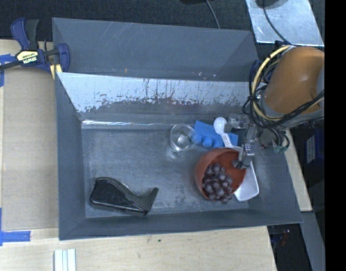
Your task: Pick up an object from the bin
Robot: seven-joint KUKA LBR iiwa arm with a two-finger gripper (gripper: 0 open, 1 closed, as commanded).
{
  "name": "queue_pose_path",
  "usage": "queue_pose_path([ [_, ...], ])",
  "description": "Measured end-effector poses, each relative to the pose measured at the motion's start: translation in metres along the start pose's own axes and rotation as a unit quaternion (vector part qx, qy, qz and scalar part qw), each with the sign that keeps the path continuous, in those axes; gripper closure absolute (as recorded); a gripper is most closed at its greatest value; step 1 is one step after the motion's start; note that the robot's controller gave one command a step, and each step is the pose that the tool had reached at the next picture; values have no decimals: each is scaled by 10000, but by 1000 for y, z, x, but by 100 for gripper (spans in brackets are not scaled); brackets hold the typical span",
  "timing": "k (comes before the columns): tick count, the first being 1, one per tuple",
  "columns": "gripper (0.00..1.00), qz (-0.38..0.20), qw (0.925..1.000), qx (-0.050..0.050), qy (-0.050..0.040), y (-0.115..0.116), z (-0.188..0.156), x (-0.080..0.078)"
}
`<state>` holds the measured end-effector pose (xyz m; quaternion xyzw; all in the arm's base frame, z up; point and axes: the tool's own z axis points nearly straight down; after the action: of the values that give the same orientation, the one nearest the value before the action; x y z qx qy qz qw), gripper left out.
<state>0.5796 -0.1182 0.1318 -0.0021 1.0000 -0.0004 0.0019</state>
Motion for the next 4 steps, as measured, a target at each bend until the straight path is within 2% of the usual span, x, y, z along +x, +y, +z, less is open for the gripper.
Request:
queue_pose_path([
  [1,0,0,10000,0,0,0,0,0],
  [2,0,234,9997,4,-48,3,36,3],
  [3,0,226,9997,7,-38,2,34,-20],
  [4,0,158,9998,24,-91,15,36,-17],
])
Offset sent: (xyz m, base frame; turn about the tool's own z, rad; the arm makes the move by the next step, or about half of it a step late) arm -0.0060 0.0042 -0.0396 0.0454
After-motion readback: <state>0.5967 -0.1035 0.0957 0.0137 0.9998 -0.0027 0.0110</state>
